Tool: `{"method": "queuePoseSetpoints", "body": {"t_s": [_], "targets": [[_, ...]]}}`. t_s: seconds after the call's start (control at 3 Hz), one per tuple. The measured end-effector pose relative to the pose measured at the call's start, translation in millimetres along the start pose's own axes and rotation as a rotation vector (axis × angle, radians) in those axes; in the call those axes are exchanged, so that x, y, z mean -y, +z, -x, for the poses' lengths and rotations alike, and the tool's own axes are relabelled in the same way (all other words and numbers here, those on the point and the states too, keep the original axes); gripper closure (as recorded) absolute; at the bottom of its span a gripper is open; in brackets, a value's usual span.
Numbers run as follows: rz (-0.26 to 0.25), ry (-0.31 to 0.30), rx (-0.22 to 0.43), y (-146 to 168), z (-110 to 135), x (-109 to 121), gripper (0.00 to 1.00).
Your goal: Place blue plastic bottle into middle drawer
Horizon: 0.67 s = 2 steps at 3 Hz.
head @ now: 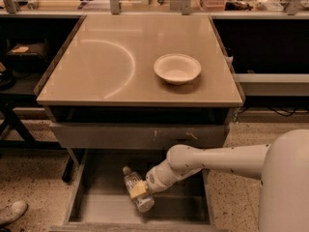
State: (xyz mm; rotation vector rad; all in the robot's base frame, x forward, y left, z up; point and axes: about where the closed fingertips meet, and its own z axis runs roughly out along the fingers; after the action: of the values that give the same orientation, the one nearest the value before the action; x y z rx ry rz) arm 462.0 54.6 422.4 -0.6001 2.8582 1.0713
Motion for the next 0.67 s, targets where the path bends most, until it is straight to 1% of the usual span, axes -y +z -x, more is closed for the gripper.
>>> {"method": "queuePoseSetpoints", "body": {"t_s": [0.33, 0.67], "targets": [[-0.006, 0.040, 0.027, 12.2, -2.4, 25.5, 1.00], [-0.008, 0.046, 0.029, 13.4, -2.9, 28.1, 1.00]]}}
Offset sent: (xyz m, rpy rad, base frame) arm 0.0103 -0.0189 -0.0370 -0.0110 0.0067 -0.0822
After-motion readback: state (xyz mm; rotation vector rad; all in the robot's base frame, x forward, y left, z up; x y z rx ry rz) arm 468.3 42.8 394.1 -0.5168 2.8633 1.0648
